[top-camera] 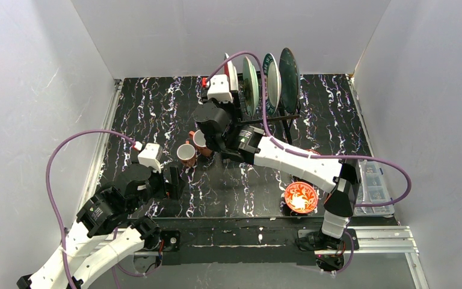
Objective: Load the mixed dishes into the dish rack
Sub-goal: Insert the plate into the dish rack, then pick up the cup at the center of the board.
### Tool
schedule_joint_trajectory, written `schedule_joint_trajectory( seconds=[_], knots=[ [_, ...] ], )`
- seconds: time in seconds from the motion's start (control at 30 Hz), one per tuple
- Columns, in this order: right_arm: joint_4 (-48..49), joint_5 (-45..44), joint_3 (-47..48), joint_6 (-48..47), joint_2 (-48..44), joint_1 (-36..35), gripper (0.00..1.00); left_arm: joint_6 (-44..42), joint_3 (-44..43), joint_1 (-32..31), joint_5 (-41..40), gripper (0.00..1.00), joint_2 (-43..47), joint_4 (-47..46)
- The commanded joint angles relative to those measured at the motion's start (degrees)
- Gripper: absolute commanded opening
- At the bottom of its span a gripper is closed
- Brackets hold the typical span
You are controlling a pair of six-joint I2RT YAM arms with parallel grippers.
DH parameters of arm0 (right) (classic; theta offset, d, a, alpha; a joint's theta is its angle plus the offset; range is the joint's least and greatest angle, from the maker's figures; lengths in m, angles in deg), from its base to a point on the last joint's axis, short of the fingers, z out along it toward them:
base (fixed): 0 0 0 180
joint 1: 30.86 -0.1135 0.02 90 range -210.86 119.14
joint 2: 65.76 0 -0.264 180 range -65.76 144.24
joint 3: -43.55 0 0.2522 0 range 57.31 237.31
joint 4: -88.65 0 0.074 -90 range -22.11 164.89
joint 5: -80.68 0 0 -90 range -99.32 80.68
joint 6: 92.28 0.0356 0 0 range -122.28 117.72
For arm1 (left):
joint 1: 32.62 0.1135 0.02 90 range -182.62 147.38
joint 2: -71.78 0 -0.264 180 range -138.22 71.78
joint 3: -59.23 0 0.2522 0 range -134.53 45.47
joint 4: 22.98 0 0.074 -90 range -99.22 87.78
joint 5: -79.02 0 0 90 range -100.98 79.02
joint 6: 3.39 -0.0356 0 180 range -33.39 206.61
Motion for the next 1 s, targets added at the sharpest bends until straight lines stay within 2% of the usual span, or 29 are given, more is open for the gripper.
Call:
schedule_joint_trajectory(
  seconds=[0.0,0.13,0.57,0.97],
  knots=[
    [-0.61,1.21,3.19,0.38,-3.04,-0.68,0.58,-0.47,0.52,-0.16,-1.10,0.98,-0.28,0.12],
    [-4.14,2.54,4.05,1.71,-4.30,-0.68,0.61,-0.42,0.52,-0.15,-1.10,0.98,-0.57,0.08],
    [-11.74,7.71,-1.56,6.63,-13.22,-0.68,0.65,-0.09,0.17,-0.16,-2.63,0.98,-2.03,0.63],
    [-18.42,13.90,-14.24,12.06,-25.99,-0.68,0.66,6.91,-1.25,-0.12,-11.13,0.98,-10.76,3.67]
  ],
)
